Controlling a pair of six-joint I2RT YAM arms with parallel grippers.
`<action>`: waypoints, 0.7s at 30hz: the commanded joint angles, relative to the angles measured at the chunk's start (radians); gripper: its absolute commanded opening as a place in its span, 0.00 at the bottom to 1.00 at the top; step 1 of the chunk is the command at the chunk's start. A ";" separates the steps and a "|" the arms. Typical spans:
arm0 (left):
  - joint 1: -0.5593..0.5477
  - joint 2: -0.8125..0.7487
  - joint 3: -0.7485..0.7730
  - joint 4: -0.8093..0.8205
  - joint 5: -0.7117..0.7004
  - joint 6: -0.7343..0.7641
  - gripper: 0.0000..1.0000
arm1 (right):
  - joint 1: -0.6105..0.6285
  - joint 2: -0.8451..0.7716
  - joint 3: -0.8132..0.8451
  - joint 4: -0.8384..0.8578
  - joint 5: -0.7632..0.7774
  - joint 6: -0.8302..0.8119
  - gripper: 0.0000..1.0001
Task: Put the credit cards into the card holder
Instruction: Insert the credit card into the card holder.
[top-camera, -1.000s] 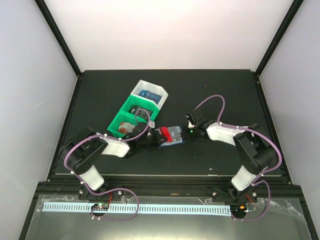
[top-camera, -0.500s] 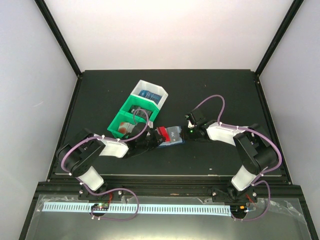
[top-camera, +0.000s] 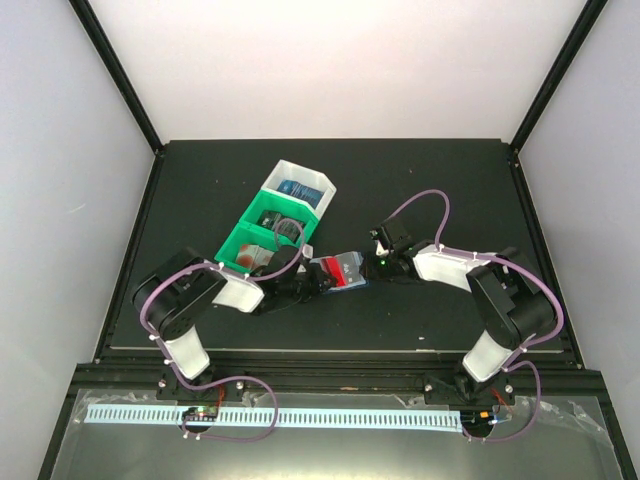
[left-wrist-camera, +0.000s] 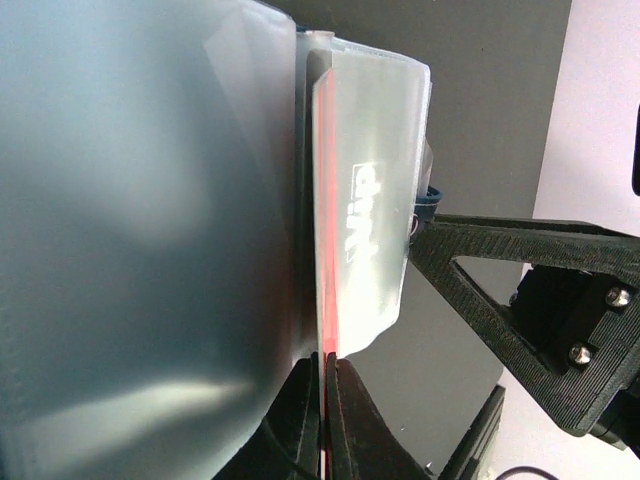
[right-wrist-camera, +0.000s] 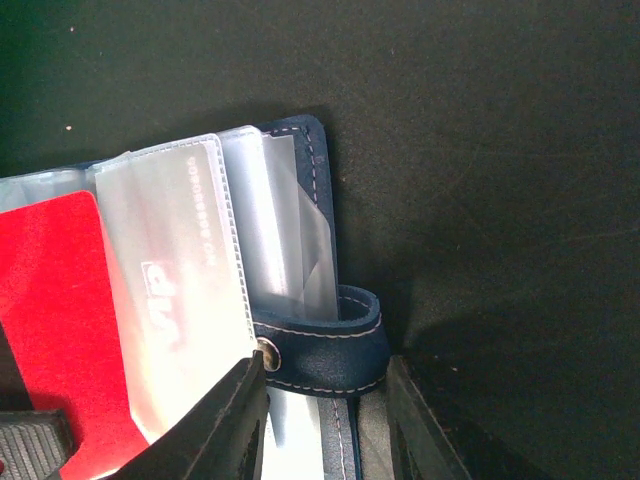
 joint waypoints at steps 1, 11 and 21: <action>-0.007 0.039 0.026 0.040 0.036 -0.009 0.02 | 0.012 0.041 -0.028 -0.079 -0.019 -0.007 0.36; -0.007 0.092 0.065 0.040 0.051 -0.007 0.02 | 0.012 0.043 -0.029 -0.076 -0.018 -0.011 0.35; -0.007 0.108 0.094 -0.024 0.042 0.032 0.11 | 0.013 0.042 -0.031 -0.068 -0.021 -0.012 0.35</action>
